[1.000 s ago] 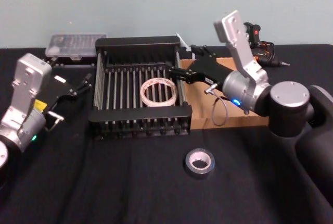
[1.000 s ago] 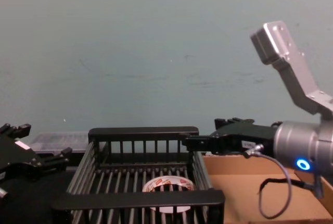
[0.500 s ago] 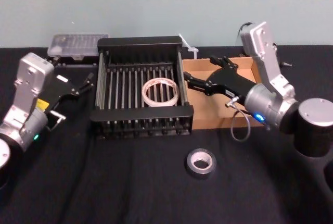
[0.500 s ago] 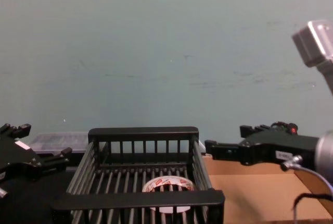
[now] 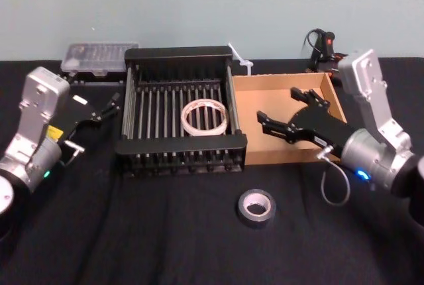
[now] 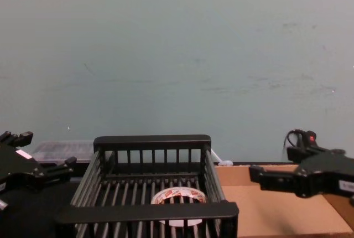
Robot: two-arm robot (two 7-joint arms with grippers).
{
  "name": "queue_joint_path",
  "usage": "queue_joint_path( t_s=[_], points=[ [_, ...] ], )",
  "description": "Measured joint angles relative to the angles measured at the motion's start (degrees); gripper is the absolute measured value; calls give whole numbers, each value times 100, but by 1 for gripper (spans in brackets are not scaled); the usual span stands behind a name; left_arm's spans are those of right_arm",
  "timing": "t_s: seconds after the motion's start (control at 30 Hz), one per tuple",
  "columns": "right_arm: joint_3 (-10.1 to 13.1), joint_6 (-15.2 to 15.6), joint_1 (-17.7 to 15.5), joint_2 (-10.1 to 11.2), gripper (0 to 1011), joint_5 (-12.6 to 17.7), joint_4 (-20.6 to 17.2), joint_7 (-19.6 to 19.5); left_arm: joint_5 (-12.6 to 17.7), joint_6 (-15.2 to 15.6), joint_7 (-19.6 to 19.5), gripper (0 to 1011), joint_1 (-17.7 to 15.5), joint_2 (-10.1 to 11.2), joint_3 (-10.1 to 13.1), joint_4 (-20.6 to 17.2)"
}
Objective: Pick up the white tape and place it into the black box , Pick up the silver tape and place it into the brown box.
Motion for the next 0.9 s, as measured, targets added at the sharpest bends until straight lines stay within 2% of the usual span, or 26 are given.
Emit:
queue_joint_path(
  t_s=[0.23, 0.37, 0.7, 0.9],
  points=[
    [144, -27, -383, 247, 1002, 41, -342, -49, 0, 0, 0, 1001, 0, 0, 0, 0],
    [166, -13, -491, 355, 1003, 35, -464, -44, 0, 0, 0, 1001, 0, 0, 0, 0],
    [153, 371, -806, 704, 1002, -76, -933, 22, 0, 0, 0, 1001, 0, 0, 0, 0],
    [94, 601, -903, 832, 1003, -128, -1126, 81, 0, 0, 0, 1001, 0, 0, 0, 0]
  ],
)
